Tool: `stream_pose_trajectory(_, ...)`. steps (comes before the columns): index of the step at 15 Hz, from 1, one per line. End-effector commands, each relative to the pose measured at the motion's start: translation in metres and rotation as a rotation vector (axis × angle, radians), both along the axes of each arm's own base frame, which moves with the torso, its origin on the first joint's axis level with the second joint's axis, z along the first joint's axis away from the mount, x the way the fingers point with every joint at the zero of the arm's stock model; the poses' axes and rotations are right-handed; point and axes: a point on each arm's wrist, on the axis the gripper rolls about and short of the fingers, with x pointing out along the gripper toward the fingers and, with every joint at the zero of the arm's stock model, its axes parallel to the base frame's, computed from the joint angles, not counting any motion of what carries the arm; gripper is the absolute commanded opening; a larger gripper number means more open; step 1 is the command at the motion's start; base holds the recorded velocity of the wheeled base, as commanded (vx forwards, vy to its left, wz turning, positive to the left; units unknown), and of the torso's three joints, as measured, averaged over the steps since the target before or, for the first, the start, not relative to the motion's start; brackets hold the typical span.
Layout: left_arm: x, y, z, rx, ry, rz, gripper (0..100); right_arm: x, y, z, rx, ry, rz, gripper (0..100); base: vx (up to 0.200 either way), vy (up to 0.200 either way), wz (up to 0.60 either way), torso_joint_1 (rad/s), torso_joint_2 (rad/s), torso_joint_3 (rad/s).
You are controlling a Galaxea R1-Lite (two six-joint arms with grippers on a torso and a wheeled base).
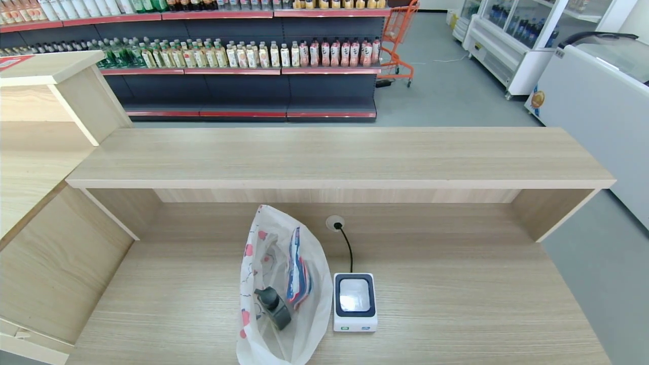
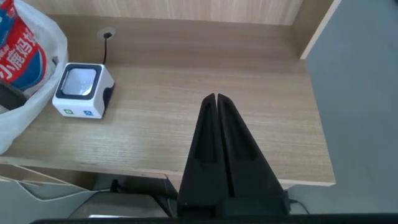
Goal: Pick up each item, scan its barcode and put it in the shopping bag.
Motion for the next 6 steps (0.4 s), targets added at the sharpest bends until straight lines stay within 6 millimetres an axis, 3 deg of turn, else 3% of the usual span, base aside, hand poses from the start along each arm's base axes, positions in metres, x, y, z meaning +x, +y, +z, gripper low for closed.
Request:
stream_pose_trajectory(1,0.0000,0.0000,0.0000,0.000,0.000,0.000,100,0.0002,0.0000,0.0001,0.000,0.002,0.000,0,0.000,0.000,0.00,0.000,0.00,0.000)
stream_pose_trajectory(6,0.0000,0.0000,0.0000,0.000,0.000,0.000,100,0.0002,0.0000,0.0001,0.000,0.002,0.000,0,0.000,0.000,0.00,0.000,0.00,0.000)
